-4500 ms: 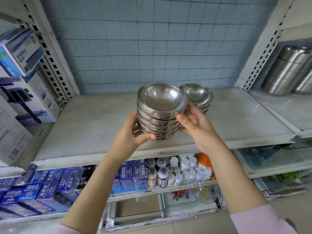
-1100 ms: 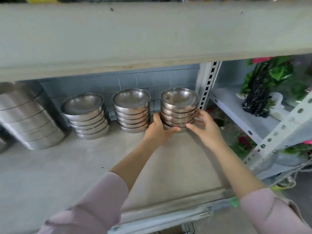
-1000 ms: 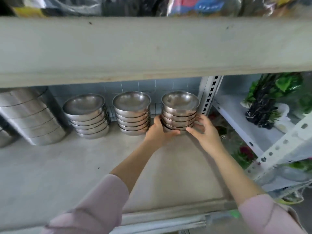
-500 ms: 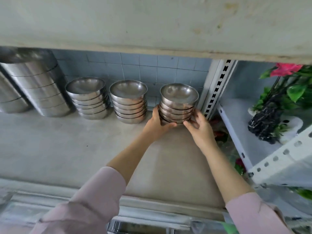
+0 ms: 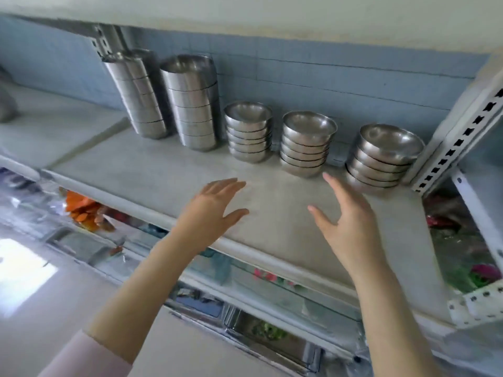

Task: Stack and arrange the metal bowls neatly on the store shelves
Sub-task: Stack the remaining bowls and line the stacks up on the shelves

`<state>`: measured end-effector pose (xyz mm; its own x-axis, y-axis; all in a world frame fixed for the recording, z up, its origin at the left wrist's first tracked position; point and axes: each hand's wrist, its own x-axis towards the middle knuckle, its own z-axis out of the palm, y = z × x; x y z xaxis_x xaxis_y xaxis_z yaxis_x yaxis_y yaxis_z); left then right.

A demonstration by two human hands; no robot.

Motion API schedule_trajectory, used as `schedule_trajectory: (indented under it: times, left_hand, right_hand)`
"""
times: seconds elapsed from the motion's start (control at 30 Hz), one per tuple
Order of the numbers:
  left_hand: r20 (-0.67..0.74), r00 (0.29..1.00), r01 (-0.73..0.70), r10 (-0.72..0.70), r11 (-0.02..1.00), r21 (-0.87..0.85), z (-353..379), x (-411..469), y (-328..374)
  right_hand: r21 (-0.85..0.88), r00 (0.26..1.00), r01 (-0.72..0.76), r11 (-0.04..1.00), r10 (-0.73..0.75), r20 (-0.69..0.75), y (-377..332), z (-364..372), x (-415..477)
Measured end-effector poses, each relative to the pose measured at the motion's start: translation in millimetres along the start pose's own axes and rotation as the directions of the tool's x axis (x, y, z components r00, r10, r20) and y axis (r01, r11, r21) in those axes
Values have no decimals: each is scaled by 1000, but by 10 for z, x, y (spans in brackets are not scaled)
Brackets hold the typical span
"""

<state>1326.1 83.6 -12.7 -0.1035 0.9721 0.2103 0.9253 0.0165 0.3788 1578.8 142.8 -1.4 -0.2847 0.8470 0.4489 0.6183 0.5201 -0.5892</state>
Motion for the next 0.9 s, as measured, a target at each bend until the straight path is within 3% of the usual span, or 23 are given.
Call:
schedule_trajectory:
  times: [0.23, 0.47, 0.77, 0.9]
  left_hand:
    - [-186, 961, 227, -202, 966, 122, -1035, -1500, -1314]
    - [-343, 859, 433, -379, 897, 93, -1771, -2666, -2225]
    - [-475, 717, 534, -511, 840, -97, -2059, -3050, -3293]
    - [-431, 708, 547, -559, 820, -165, -2145, -2815, -4015]
  right_hand:
    - [88, 959, 183, 979, -198, 205, -1554, 1154, -405]
    - [209, 905, 319, 924, -363, 220, -2857, 2067, -671]
    - [266, 835, 416, 870, -481, 268, -4005, 3157, -228]
    - [286, 841, 415, 864, -484, 242, -4272, 3824, 233]
